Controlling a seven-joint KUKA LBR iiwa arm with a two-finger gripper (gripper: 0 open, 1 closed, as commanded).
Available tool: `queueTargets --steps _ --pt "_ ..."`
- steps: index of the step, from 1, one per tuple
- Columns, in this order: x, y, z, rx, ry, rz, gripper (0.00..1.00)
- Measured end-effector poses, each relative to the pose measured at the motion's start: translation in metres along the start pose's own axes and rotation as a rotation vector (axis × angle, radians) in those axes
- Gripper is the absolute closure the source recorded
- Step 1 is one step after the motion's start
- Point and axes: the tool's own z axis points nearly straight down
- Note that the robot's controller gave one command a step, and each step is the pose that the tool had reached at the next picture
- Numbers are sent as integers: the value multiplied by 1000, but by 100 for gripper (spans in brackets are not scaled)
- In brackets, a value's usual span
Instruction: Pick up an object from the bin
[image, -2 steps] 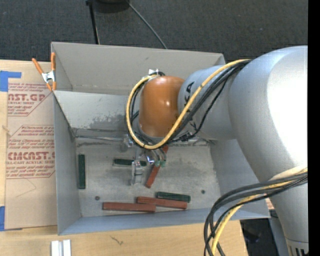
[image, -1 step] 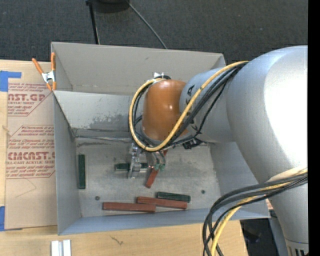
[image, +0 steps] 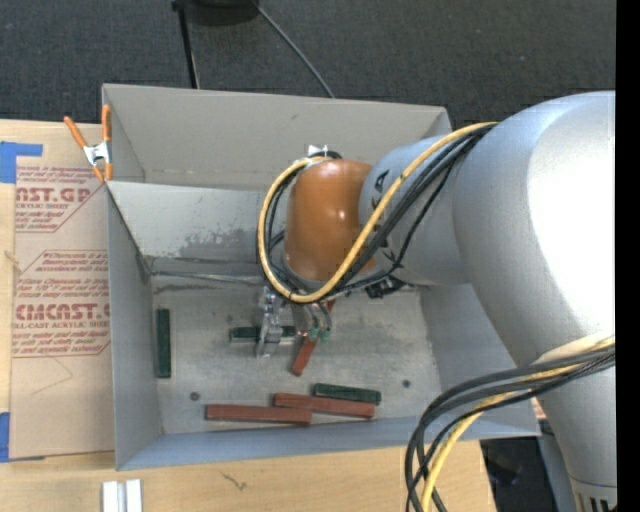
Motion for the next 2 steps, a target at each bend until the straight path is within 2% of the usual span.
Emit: queueTargets --steps 2 --pt "1 0 -2 1 3 0 100"
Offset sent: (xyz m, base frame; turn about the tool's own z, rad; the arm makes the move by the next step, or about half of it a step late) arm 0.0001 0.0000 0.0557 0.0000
